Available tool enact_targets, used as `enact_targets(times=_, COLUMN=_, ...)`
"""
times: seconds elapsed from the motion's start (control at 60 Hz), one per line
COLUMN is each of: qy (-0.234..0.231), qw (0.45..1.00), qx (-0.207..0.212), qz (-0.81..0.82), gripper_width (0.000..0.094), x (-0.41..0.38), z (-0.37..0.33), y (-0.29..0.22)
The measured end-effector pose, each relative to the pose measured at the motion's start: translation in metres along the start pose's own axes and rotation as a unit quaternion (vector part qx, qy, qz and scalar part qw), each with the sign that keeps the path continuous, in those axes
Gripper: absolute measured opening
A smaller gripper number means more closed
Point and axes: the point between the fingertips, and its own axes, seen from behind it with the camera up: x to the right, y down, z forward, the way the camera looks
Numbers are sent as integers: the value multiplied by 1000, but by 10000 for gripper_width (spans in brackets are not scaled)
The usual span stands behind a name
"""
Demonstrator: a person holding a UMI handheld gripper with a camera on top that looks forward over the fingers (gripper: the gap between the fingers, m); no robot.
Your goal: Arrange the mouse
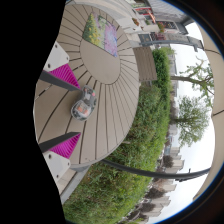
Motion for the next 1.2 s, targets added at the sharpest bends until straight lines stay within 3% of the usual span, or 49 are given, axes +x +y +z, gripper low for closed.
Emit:
enact_targets(times=0.533, qy=-18, qw=1000, qx=-21, qz=-3, gripper_width=838, x=9, z=75, y=-36)
enact_targets(times=0.633, qy=-23, qw=999, qx=-25, qz=4, gripper_width=765, x=5, z=75, y=-35)
enact_targets(times=0.667, qy=-25, qw=999, qx=-26, qz=-2, gripper_width=656, x=4, z=75, y=-35)
enact_targets(times=0.7, qy=-34, qw=999, qx=-29, qz=-9, gripper_width=440, x=-2, z=73, y=-35)
enact_targets(times=0.767, qy=-8, qw=999, qx=-37, qz=-19, gripper_width=386, x=2, z=70, y=-35)
enact_targets(times=0.883, qy=-9, qw=999, qx=-41, qz=-11, gripper_width=372, x=-6, z=61, y=-52)
enact_targets(times=1.0, qy=-24, qw=999, qx=-26, qz=15, gripper_width=371, x=-38, z=45, y=-105)
enact_targets(times=1.2, qy=-81, qw=996, qx=0, qz=38, gripper_width=369, x=-173, z=22, y=-179)
